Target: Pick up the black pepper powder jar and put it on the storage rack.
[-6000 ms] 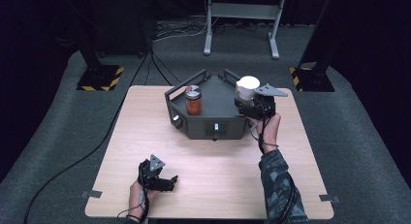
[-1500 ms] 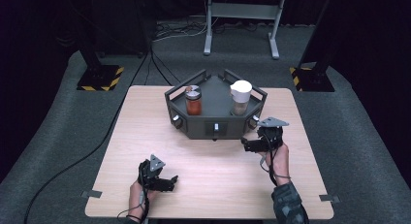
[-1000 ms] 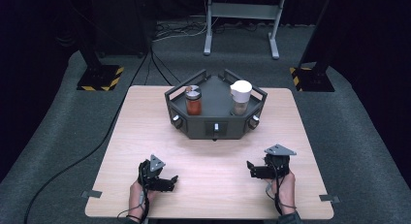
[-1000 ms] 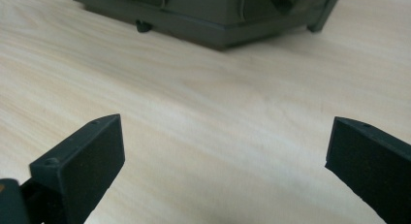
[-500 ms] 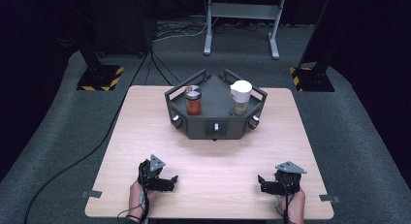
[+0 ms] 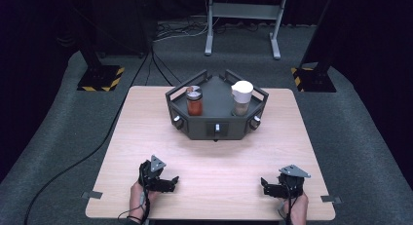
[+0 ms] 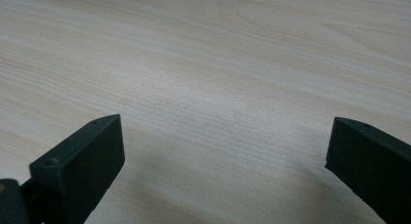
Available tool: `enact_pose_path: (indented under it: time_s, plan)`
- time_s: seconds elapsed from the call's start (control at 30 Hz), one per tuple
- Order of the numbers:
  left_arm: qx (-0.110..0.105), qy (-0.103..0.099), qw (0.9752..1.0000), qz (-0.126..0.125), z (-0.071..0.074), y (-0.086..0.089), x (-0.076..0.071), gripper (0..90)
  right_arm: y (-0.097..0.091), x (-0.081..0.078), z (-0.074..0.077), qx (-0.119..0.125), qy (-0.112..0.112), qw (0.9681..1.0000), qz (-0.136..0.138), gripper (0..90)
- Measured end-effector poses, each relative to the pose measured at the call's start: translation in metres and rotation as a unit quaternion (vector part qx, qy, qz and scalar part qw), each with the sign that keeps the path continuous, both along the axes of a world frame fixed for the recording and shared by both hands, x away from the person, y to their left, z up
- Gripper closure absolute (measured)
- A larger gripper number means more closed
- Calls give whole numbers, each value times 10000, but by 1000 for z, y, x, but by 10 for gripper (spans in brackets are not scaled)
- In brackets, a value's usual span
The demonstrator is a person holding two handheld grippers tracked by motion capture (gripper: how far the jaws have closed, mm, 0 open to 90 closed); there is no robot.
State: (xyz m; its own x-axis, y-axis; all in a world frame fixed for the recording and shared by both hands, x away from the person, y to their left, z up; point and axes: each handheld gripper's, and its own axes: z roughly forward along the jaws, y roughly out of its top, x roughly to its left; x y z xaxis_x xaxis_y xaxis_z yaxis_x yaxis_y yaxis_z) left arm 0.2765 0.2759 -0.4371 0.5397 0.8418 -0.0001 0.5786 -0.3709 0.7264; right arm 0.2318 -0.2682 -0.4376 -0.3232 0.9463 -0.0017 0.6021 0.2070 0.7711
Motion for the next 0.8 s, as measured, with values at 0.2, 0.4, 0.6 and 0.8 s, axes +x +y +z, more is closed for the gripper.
enact_pose_path:
  time_s: [0.2,0.4,0.6,0.8]
  plan:
    - [2,-3,10000,-2,0,0,0,33,3,3,0,-110,-1,9999,-34,0]
    - [3,-7,10000,0,0,0,0,34,6,2,0,-163,-17,9998,-87,0]
    - [1,-6,10000,1,0,0,0,34,5,4,1,-166,26,9999,-34,0]
    - [-1,-7,10000,7,0,0,0,34,4,3,1,-151,13,9999,4,0]
